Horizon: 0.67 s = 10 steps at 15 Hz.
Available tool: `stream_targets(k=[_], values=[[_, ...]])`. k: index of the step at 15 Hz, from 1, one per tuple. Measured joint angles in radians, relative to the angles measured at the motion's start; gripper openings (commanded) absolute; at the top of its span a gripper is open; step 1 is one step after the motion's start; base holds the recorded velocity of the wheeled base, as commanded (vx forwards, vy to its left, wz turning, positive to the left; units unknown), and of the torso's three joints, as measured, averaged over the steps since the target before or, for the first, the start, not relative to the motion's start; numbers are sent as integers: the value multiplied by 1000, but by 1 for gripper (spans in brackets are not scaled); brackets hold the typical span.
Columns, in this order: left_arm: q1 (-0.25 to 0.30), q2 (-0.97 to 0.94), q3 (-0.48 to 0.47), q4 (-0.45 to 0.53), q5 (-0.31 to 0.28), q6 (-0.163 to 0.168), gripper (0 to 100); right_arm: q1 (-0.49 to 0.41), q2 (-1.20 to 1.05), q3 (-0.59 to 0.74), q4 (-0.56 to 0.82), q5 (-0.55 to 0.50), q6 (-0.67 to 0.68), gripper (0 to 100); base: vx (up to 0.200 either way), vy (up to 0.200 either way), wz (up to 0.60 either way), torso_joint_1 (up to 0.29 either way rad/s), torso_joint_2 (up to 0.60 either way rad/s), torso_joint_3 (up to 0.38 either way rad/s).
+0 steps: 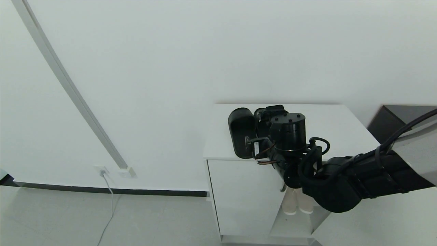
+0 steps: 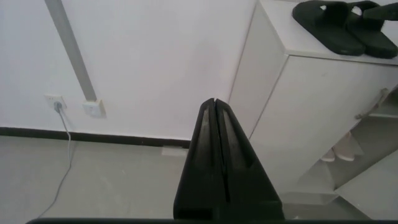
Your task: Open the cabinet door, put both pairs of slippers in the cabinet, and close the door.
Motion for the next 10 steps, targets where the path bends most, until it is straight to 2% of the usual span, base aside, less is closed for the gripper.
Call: stream_targets(k=[2, 10], values=[[0, 0, 0, 0, 0, 0, 0, 2, 8, 7, -24, 0, 1, 100, 200, 0, 0, 2, 0, 0], [0, 0, 0, 0, 1, 0, 0, -11, 127, -5, -187, -1, -3, 100, 0, 0, 0, 0, 0, 0]])
